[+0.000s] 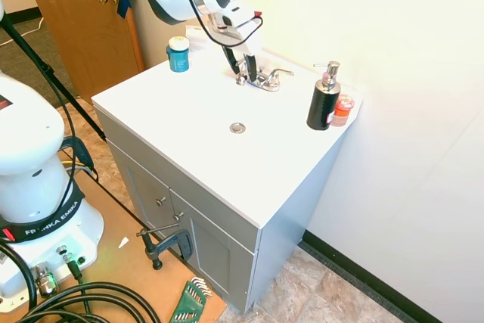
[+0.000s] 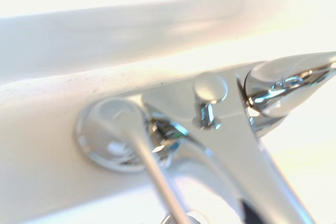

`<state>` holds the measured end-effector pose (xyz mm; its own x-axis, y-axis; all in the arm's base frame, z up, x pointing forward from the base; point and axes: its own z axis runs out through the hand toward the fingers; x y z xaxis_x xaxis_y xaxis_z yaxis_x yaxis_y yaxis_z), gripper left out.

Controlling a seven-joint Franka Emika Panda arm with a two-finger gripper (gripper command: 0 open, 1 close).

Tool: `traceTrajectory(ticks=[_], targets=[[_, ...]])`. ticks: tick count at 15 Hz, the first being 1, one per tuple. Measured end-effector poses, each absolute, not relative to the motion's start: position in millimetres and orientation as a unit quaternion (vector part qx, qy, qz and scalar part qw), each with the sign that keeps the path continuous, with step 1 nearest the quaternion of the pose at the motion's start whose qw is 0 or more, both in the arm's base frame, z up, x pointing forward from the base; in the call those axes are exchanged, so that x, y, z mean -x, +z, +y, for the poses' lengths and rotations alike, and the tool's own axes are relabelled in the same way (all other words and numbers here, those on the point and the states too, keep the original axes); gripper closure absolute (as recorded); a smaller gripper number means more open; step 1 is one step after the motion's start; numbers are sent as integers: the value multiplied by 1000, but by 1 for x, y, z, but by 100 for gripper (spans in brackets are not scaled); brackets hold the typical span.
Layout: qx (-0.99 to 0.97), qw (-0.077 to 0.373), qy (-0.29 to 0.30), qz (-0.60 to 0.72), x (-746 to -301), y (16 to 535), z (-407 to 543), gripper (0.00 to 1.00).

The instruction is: Turn on the hot water

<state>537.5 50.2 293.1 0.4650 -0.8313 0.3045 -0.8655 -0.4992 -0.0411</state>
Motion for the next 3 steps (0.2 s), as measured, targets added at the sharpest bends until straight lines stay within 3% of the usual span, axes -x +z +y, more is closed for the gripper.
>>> traceTrajectory(ticks=[3], targets=[[-864,37,100,-492,-492,297,53,0]])
